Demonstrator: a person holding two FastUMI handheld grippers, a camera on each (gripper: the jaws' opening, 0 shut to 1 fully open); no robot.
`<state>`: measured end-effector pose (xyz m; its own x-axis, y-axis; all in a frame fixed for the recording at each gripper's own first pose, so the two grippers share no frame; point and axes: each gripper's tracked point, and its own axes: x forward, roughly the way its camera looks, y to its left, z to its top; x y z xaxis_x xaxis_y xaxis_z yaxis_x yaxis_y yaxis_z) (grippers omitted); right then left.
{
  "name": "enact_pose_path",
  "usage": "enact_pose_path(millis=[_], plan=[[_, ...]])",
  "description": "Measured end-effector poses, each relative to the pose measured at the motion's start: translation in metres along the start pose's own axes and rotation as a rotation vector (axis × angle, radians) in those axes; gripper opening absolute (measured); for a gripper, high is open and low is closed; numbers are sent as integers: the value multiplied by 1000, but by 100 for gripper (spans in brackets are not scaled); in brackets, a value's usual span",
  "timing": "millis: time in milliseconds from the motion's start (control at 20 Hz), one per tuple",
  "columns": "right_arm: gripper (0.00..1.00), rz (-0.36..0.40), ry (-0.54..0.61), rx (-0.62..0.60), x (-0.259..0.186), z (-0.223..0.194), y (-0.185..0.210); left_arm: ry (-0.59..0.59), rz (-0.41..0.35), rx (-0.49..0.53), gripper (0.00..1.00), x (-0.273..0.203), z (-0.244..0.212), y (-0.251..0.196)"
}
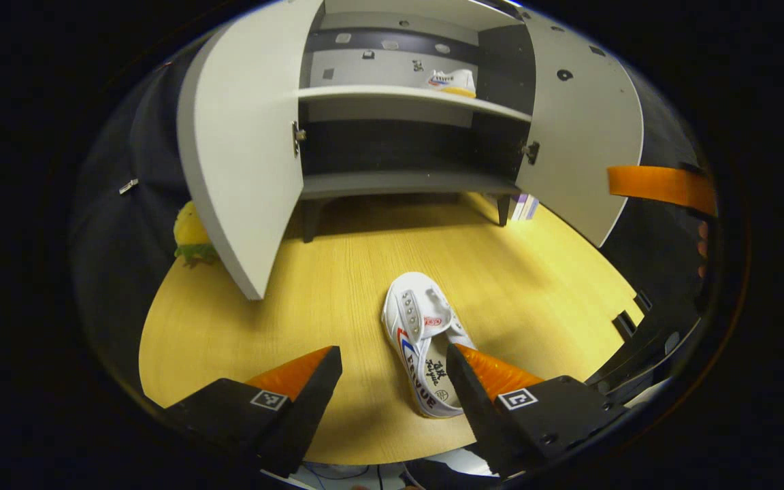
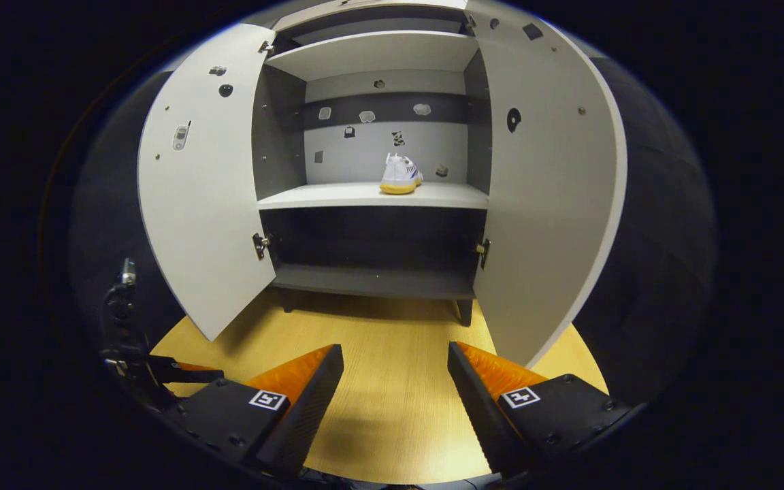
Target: Grab one shoe with the right hand and put it into the shoe cabinet, grab the other shoe with the left hand and put it into the shoe cabinet; then close the right door with the right hand and the left door with the left hand.
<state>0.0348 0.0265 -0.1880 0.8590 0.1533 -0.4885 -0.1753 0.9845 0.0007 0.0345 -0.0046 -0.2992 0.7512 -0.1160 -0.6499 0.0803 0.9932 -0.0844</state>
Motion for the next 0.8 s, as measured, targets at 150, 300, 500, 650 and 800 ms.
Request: enact_pose_path(millis=[150, 300, 500, 650, 800], plan=[[99, -5, 23, 2, -13, -22, -6, 74, -19, 26, 96, 26, -14, -6], [99, -29, 41, 12, -19, -42, -15, 112, -7, 43, 96, 48, -17, -4], [99, -29, 93, 45, -26, -66, -20, 147, 2, 55, 95, 76, -16, -3], [99, -21, 126, 42, -32, -76, -21, 159, 17, 55, 84, 93, -12, -2], [99, -2, 145, 31, -30, -77, -20, 176, 6, 55, 60, 100, -15, -13]])
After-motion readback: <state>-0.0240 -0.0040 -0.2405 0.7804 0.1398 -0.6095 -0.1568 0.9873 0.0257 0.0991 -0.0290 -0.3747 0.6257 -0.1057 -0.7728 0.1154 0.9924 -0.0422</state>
